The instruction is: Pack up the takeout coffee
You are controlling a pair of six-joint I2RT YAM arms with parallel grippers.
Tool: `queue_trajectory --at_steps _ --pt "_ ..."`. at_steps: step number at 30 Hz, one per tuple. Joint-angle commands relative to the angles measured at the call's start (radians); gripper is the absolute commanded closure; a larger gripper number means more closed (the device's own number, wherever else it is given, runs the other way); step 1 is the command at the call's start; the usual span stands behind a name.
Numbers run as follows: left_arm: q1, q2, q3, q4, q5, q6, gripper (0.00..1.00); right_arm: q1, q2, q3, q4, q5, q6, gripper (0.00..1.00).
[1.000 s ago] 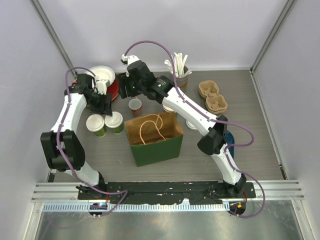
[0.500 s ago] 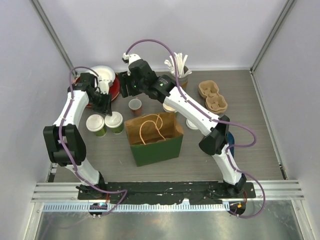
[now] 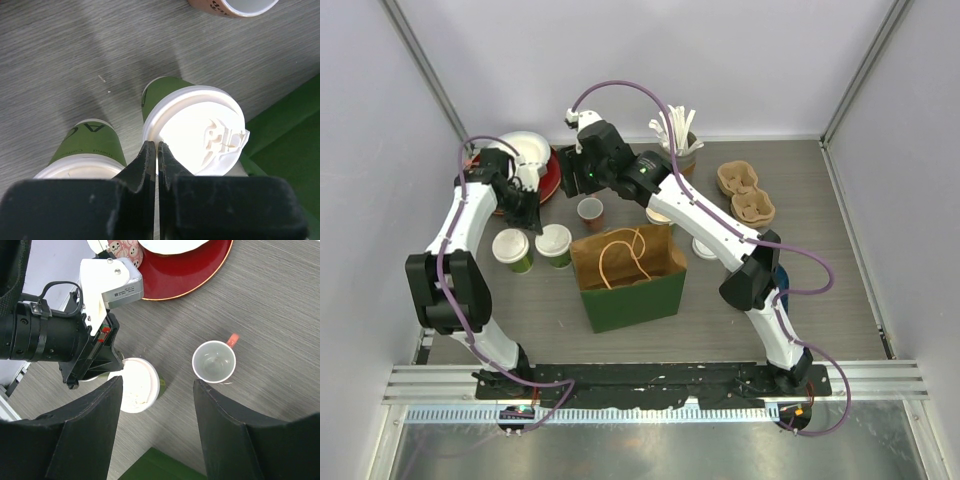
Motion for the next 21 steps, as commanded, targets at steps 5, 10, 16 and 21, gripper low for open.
queue_trajectory --at_steps 5,10,16,21 --pt "0.001 -0.055 -0.034 -0.037 0.032 0.036 1.00 0.003 -0.073 0.000 0.040 -0.022 -0.006 0.37" --pt "0.002 -0.099 -0.038 -0.036 0.028 0.033 1.00 0.020 -0.058 -0.002 0.040 -0.040 -0.025 0.40" --pt "0.002 -0.138 -0.077 -0.039 0.043 0.034 1.00 0.054 -0.003 0.023 0.030 -0.060 -0.066 0.40" --pt "0.028 -0.164 -0.104 -0.040 0.069 0.013 1.00 0.071 0.077 0.095 -0.007 -0.060 -0.074 0.42"
